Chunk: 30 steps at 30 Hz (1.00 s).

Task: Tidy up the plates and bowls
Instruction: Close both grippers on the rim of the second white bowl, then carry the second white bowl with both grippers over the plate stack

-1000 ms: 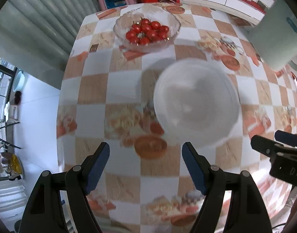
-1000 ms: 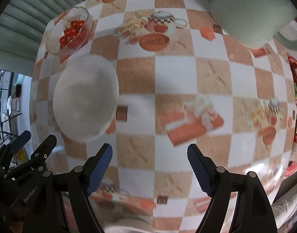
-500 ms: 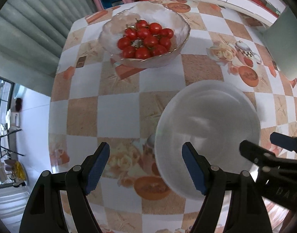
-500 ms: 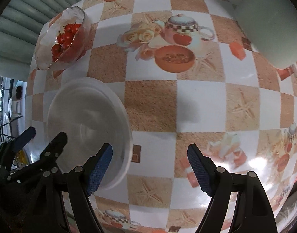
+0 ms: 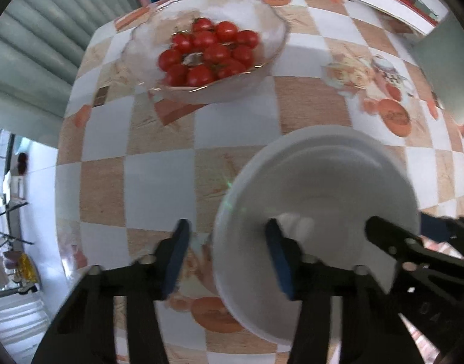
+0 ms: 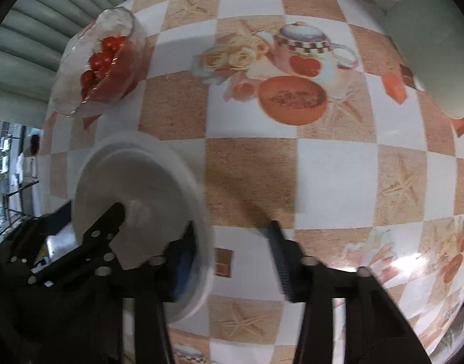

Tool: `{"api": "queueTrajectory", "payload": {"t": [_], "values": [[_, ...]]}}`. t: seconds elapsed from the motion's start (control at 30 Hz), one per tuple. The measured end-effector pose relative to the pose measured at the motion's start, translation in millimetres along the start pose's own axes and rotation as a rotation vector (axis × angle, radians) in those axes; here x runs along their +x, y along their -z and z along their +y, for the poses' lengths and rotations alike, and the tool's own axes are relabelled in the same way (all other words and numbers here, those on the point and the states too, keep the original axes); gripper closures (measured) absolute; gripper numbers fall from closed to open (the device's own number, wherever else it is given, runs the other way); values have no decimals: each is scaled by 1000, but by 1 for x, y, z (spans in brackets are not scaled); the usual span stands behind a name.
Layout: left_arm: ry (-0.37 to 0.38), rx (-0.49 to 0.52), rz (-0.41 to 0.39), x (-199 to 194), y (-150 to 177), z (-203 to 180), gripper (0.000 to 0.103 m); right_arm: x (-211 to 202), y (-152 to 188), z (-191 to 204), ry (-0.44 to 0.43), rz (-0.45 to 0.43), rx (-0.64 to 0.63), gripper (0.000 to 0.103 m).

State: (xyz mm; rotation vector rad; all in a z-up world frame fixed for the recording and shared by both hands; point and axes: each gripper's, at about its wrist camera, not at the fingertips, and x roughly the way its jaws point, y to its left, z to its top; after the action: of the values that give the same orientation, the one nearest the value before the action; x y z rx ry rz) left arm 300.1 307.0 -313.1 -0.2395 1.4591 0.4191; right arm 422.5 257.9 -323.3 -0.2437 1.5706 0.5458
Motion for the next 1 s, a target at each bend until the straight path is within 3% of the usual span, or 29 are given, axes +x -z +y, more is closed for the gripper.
{"api": "queueTrajectory", "payload": {"t": [0.03, 0.1, 0.33, 0.73, 1.0], "values": [[16, 13, 3, -1, 0, -3, 70, 2, 0, 3, -8, 11, -4, 83], [6, 26, 5, -2, -1, -6, 70, 3, 2, 4, -19, 15, 1, 88], [36, 61, 25, -2, 18, -15, 72, 6, 25, 5, 2, 51, -44, 88], [86, 169, 80, -10, 119, -52, 72, 16, 129, -11, 9, 139, 23, 87], [101, 189, 87, -13, 161, -67, 72, 19, 163, -12, 16, 131, 59, 87]]}}
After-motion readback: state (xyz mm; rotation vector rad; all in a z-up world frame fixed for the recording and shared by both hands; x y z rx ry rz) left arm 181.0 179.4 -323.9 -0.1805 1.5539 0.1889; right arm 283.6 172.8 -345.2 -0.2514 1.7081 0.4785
